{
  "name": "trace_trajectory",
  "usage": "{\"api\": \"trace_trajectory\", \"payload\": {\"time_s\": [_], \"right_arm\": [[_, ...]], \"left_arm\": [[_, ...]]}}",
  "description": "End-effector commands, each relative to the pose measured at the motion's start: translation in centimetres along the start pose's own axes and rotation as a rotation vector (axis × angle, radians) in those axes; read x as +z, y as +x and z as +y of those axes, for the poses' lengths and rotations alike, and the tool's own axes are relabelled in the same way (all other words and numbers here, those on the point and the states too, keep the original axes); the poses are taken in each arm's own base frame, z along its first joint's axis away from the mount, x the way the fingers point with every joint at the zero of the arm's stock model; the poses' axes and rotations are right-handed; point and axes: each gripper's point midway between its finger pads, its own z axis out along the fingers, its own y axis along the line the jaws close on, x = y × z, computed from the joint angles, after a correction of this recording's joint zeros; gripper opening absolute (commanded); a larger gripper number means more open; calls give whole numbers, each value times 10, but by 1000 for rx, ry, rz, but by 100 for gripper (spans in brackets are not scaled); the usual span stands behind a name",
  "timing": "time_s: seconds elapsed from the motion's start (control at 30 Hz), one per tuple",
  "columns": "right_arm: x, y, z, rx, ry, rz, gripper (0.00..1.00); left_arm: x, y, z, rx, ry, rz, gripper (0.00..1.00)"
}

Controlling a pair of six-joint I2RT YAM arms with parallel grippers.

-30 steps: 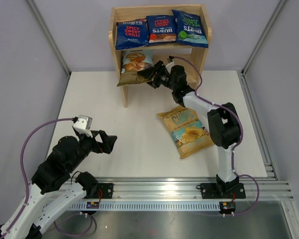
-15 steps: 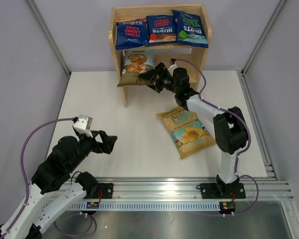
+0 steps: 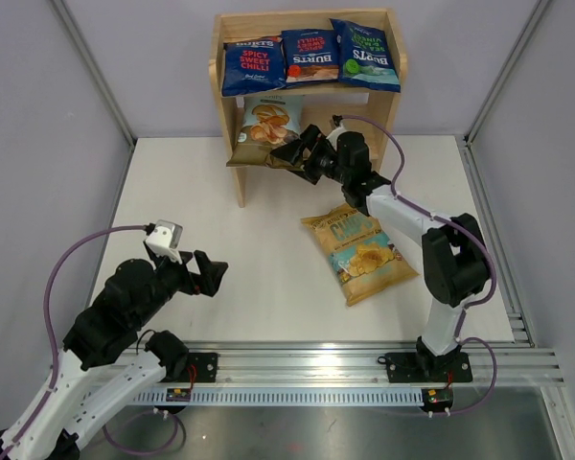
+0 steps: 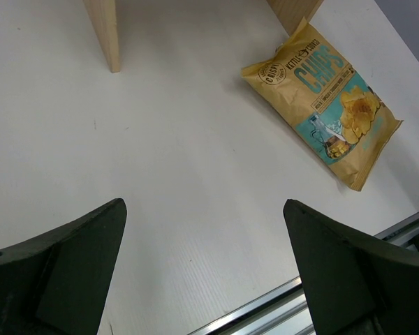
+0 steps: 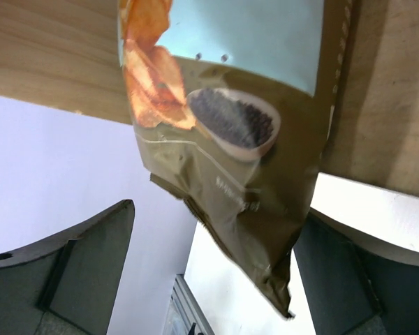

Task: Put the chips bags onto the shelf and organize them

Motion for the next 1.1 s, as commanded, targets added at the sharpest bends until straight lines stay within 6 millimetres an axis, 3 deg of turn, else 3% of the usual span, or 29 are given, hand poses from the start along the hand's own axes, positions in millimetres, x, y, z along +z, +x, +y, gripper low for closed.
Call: {"api": "trace_trajectory", "payload": {"time_s": [0.0,0.17,0.43,0.7,0.77,0.8,0.83,0.93,0.97,1.0,1.03,1.07], "right_arm": [[-17,-11,28,-68,-43,-41,97],[-25,-8,35,-71,-79,-26,91],[-38,-14,23,-70,-49,-38,89],[-61,-14,15,-105,-11,-36,93],[-73,-21,19,-141,-4,-56,94],[-79,-15,10,-141,24,-45,94],[-89,-18,17,-177,18,-57,95],[-110,-11,5,-230,75,-40,96],[-123,-14,15,-258,73,-61,97],[-132,-6,4,-261,116,-39,99],[-146,-7,14,-312,110,-53,100],[-157,3,0,-311,168,-23,99]], "left_arm": [[4,-6,-6,16,29,-19,99],[4,-5,-6,16,31,-15,99],[5,-5,-6,15,30,-11,99],[9,-3,-6,11,21,10,99],[10,-4,-8,-17,20,9,99],[11,-3,-13,-35,43,15,99],[15,-4,-19,-76,67,13,99],[25,6,-37,-157,151,34,99],[30,3,-46,-180,195,17,99],[34,5,-51,-213,217,21,99],[39,1,-54,-234,230,1,99],[48,10,-54,-250,219,31,99]]}}
